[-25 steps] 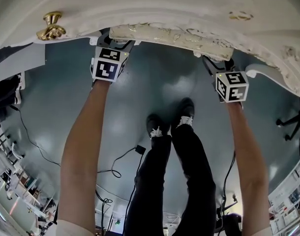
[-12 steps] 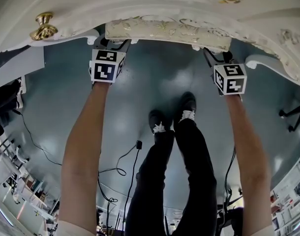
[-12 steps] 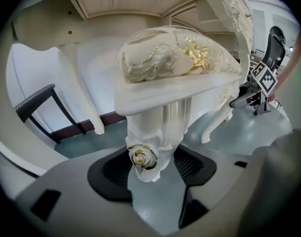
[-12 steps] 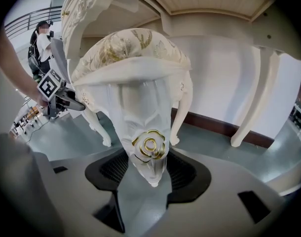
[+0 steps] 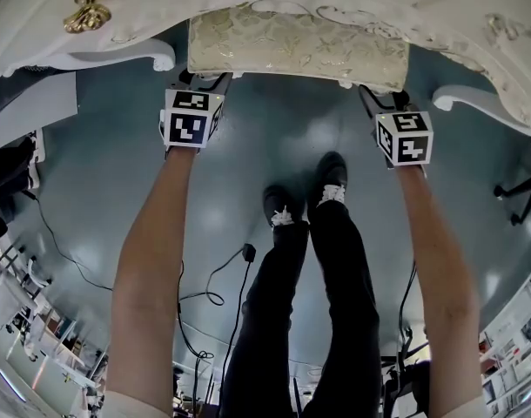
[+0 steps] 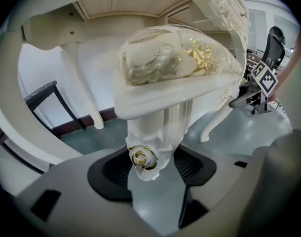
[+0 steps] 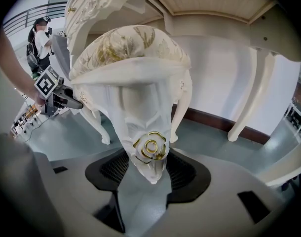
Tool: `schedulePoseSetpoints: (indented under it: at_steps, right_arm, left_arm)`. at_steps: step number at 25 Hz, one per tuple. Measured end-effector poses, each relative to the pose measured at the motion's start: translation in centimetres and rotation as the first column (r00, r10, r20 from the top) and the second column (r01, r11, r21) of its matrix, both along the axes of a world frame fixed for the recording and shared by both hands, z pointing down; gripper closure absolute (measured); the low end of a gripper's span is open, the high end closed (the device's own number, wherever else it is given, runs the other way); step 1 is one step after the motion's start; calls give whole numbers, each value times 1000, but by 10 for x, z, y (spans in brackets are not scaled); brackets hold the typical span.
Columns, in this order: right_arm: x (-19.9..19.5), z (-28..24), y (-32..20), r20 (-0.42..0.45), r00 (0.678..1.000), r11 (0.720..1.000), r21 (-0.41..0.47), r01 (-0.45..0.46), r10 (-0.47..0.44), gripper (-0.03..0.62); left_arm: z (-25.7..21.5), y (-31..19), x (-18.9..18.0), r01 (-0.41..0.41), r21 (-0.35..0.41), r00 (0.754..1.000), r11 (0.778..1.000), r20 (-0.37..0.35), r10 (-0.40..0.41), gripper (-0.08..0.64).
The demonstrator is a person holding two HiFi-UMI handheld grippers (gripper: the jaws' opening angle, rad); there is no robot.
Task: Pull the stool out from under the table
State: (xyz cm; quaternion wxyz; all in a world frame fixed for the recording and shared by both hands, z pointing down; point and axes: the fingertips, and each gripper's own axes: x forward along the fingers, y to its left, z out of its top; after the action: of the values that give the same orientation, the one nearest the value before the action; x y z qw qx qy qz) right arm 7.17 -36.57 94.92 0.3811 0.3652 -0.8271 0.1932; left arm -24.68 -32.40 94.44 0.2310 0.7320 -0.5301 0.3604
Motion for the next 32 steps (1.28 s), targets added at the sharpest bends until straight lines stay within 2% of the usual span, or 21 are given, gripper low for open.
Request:
schedulePoseSetpoints:
  at_steps: [15, 32]
  right_arm:
    - [17, 3, 59, -50, 998, 997, -73, 26, -30, 321]
    - [51, 3, 122, -95, 995, 994, -112, 0, -11, 321]
  left_arm:
    - [-1, 57, 15, -44, -42, 999, 998, 18, 44, 290]
    - [-5, 126, 53, -17, -82, 1000, 996, 1, 17, 291]
